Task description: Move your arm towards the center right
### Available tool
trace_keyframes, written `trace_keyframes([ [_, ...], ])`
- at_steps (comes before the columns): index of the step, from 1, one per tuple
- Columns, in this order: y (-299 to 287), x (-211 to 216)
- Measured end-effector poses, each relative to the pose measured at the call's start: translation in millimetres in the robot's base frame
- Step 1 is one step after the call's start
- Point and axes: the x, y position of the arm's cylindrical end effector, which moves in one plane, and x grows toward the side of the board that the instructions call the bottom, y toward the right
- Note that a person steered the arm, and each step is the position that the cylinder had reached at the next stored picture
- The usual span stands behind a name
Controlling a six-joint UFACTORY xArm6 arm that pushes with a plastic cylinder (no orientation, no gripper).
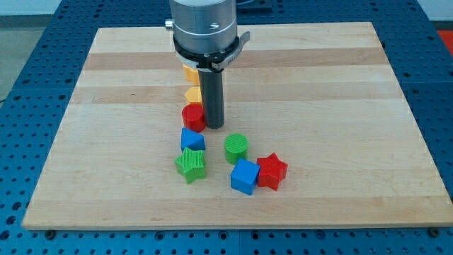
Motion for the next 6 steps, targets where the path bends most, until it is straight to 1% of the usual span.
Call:
trace_keyframes([
  [1, 1, 0],
  [2, 47, -2],
  [6, 197, -18],
])
